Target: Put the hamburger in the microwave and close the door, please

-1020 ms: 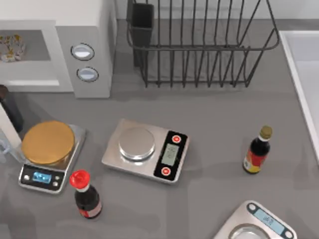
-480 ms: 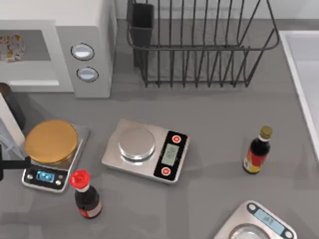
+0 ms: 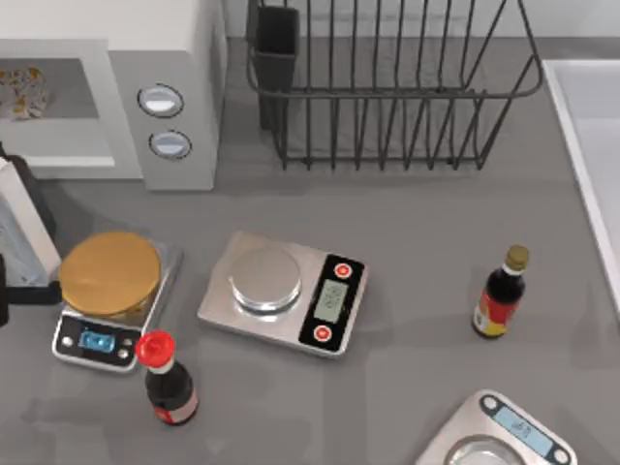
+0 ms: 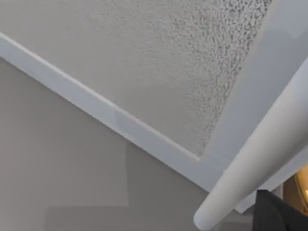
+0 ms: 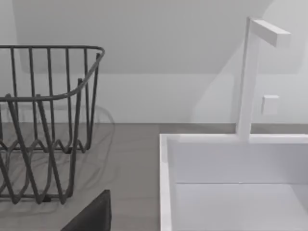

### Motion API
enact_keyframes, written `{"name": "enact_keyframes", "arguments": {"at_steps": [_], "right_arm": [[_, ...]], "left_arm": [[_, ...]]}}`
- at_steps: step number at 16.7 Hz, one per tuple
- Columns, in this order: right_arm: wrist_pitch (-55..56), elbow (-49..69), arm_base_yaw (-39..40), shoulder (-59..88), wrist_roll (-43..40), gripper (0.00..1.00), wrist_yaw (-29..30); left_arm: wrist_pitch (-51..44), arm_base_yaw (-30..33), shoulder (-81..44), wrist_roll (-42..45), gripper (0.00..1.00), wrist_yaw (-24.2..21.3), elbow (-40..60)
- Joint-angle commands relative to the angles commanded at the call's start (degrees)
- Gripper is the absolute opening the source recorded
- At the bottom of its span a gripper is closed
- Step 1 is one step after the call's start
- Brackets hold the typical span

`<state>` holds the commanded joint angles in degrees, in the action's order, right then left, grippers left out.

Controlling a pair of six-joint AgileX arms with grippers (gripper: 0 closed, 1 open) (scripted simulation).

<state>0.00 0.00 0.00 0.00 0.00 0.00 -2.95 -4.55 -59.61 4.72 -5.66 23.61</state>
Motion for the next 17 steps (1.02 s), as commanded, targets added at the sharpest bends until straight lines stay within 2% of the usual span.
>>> {"name": "enact_keyframes", "arguments": {"at_steps": [4, 7, 13, 17], "right_arm": [[0.0, 0.0, 0.0, 0.0, 0.0, 1.00, 0.0], [0.0, 0.0, 0.0, 0.0, 0.0, 1.00, 0.0], [0.0, 0.0, 0.0, 0.0, 0.0, 1.00, 0.0], [0.0, 0.0, 0.0, 0.0, 0.0, 1.00, 0.0]], "left_arm": [[3.3, 1.3, -3.4, 2.1, 0.00, -3.2, 10.2], [5.1, 2.2, -9.9, 2.5, 0.00, -3.8, 15.9], [9.2, 1.9, -26.2, -0.7, 0.00, 1.3, 15.8], [10.6, 2.5, -29.9, -2.3, 0.00, 2.9, 13.3]]}}
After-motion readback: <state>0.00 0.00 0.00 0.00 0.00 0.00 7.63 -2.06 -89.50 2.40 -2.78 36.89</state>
